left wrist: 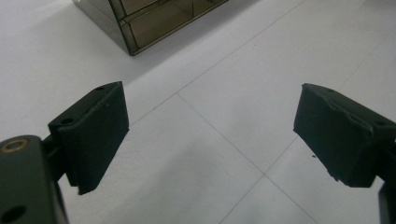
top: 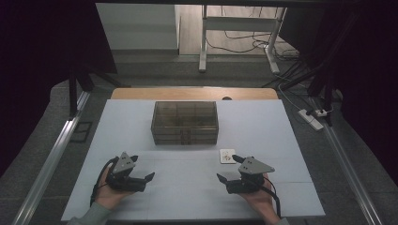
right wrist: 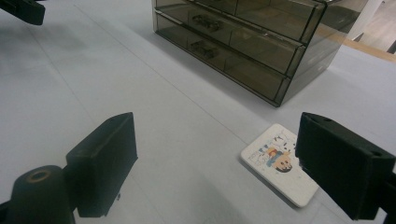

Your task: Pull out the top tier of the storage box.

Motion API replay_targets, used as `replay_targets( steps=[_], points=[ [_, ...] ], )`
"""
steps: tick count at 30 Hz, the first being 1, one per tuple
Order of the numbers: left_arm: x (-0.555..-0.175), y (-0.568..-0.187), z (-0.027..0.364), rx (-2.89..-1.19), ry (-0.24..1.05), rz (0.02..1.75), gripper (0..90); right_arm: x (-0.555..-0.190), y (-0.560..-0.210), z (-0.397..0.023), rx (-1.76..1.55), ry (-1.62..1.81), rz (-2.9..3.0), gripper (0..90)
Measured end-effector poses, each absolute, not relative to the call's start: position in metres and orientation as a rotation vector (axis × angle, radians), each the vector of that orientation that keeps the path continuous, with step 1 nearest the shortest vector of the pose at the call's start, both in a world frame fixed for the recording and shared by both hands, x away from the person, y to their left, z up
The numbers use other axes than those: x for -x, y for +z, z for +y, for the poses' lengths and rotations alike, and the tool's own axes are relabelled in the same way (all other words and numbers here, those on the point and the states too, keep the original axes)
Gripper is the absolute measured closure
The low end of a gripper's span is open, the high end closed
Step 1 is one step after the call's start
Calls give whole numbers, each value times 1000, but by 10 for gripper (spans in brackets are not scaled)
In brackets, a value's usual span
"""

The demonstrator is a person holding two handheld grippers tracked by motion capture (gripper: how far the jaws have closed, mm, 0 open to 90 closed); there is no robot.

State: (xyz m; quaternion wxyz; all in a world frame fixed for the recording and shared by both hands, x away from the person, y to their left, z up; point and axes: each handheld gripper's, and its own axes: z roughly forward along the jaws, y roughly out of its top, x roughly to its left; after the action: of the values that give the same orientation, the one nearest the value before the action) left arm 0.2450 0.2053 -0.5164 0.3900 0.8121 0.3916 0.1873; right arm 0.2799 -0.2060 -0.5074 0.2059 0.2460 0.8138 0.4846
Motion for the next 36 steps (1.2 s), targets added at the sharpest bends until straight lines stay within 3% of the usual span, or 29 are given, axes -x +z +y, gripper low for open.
replay_targets(
  steps=[36],
  points=[
    [-245, -518, 204, -2077, 468, 997, 107, -280, -512, -170, -634, 1358, 2282, 137]
  ],
)
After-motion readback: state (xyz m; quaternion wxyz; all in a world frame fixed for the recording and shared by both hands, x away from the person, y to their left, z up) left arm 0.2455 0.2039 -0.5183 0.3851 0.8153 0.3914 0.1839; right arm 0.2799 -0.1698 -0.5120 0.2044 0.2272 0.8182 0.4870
